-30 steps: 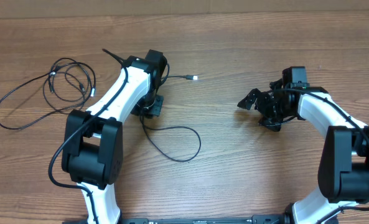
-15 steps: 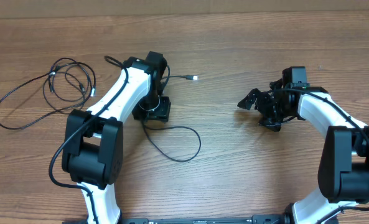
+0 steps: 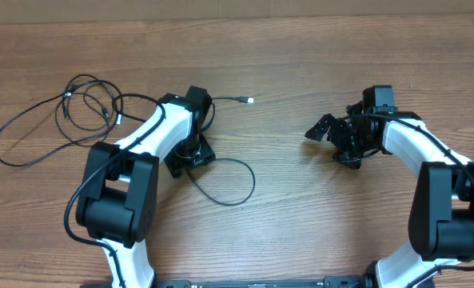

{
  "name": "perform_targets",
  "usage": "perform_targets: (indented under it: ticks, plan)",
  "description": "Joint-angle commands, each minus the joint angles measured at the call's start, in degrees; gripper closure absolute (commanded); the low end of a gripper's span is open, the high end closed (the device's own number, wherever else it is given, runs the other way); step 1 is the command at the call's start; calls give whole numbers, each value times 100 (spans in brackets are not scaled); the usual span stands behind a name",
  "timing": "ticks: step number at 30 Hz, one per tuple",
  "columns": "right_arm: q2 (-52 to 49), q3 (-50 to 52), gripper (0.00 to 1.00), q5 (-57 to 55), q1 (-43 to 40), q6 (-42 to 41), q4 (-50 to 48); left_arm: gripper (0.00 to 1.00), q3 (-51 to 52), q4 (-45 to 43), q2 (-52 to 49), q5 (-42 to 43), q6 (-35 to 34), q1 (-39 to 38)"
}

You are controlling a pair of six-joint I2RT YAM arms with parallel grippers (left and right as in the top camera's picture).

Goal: Untangle cables
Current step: 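Pull the grasped cable strands left toward the cable pile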

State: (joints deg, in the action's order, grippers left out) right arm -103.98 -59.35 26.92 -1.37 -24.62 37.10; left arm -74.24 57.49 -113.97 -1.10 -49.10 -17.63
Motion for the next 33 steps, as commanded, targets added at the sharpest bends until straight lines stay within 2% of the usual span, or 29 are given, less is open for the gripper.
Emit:
perform_targets:
  ticks: [1,5,12,17,20,27,33]
  plan:
    - [-232,153,0,-634,-31,70,-2,35,203,-216,-109,-382,-579,46]
    - [-232,153,0,-634,-31,70,-2,37,195,-133,-107,-389,-417,133]
    - [-232,153,0,-634,-31,70,-2,29,-313,715,-92,-321,-63,732]
    - [-232,153,0,-634,-31,70,-2,22,-627,763,-87,459,686,1099]
    - [-232,153,0,-634,-31,70,-2,22,-629,608,-87,892,1075,1134]
    - [-232,153,0,-634,-31,70,-2,26,-592,356,-90,861,796,1047]
    - [-232,153,0,-634,-31,70,-2,34,-310,-313,-105,758,472,859]
